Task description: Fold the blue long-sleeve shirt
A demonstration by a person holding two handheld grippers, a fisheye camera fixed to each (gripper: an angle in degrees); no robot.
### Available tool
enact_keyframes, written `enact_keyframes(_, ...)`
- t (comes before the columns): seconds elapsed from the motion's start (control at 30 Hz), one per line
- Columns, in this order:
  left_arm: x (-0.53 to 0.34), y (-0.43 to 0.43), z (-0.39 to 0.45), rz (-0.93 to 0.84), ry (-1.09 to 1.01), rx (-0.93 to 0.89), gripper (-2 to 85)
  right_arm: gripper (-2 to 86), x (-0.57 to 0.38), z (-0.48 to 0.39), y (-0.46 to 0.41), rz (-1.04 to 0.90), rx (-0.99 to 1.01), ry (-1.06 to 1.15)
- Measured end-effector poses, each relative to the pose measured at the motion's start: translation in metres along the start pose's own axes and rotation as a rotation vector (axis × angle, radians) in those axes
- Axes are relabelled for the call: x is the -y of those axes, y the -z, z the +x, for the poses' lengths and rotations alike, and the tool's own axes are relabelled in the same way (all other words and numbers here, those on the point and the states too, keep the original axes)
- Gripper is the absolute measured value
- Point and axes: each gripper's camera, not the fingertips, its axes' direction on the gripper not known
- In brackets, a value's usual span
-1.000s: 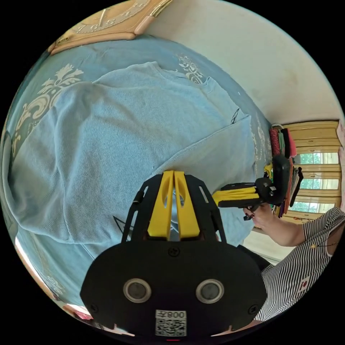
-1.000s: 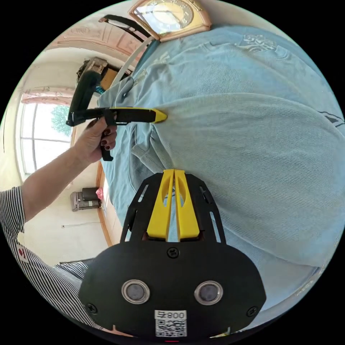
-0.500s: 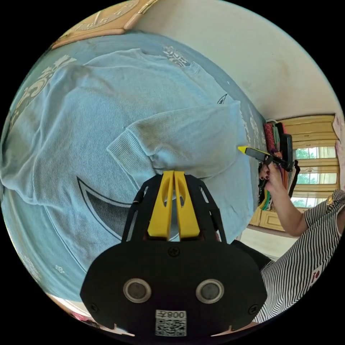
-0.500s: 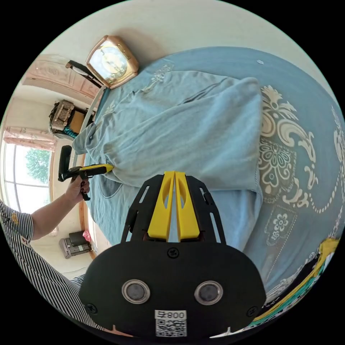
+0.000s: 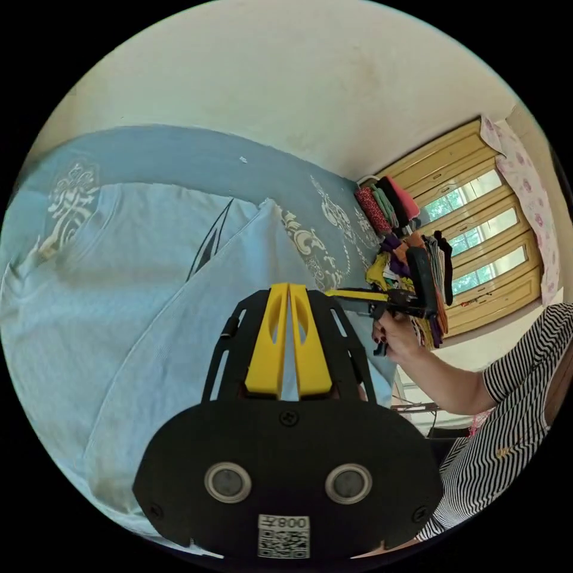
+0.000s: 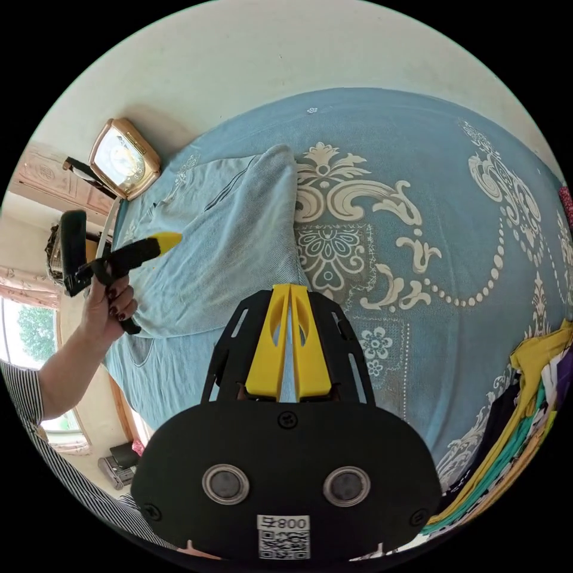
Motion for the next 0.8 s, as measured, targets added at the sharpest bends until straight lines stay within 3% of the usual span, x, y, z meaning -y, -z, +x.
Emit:
enact_keyframes(0.2,0.07,-0.06,0.019,-0.067,-0.093,0.168,0.1,0.0,-0.024,0.008,0.016,0.075,0.017,-0.055)
enact_keyframes(0.27,0.079,-0.085,0.017,-0.171,-0.083,0.228,0.1,0.0,-0.034,0.008,0.02,0.09,0.016,-0.045)
enact_keyframes(0.57,0.05,-0.073,0.049,-0.043,-0.091,0.132,0.1,0.1,-0.044,-0.002,0.037,0.059,-0.043,0.086)
enact_keyframes(0.67,0.047,-0.099,0.058,-0.175,-0.112,0.161,0.1,0.2,-0.047,-0.012,0.042,0.062,-0.113,0.149)
enact_keyframes(0.8,0.036,-0.08,0.076,-0.135,-0.116,0.171,0.1,0.1,-0.051,-0.024,0.048,0.069,-0.207,0.22)
